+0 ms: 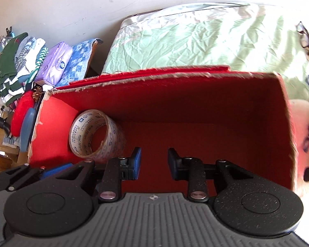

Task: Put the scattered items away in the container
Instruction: 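Withdraw the right tool from the box back toward the pine cone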

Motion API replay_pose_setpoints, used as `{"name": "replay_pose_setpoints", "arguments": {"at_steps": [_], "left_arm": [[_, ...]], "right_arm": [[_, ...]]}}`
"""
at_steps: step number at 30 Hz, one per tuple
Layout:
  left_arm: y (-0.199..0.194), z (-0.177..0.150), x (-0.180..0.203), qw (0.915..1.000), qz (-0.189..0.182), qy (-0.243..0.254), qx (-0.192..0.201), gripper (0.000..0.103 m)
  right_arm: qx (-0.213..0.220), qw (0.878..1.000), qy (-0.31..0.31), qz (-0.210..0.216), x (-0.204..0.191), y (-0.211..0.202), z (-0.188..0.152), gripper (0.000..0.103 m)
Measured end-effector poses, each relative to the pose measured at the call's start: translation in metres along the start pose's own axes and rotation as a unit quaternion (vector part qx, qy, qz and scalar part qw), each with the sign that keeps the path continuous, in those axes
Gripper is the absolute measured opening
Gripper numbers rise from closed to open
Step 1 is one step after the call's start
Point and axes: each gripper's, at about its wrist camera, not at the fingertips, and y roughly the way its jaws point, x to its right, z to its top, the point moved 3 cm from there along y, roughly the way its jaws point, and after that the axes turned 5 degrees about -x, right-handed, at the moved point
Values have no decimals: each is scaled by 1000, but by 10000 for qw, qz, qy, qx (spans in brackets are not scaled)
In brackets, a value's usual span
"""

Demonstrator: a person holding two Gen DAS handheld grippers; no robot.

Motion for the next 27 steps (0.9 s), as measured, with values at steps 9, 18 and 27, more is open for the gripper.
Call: {"name": "replay_pose_setpoints", "arguments": {"at_steps": [9, 18, 27], "left_arm": [[-14, -11, -10, 9971, 403, 163, 632, 87], [-37, -32, -7, 9956, 361, -24, 862, 95], [-57, -45, -6, 9930, 570, -177, 1021, 103]], "right_arm": [[508, 9980, 189, -334, -6, -28, -38, 32], [1062, 9917, 557, -460, -2, -55, -71, 32], [1368, 9885, 526, -379, -3, -83, -89, 33]]}}
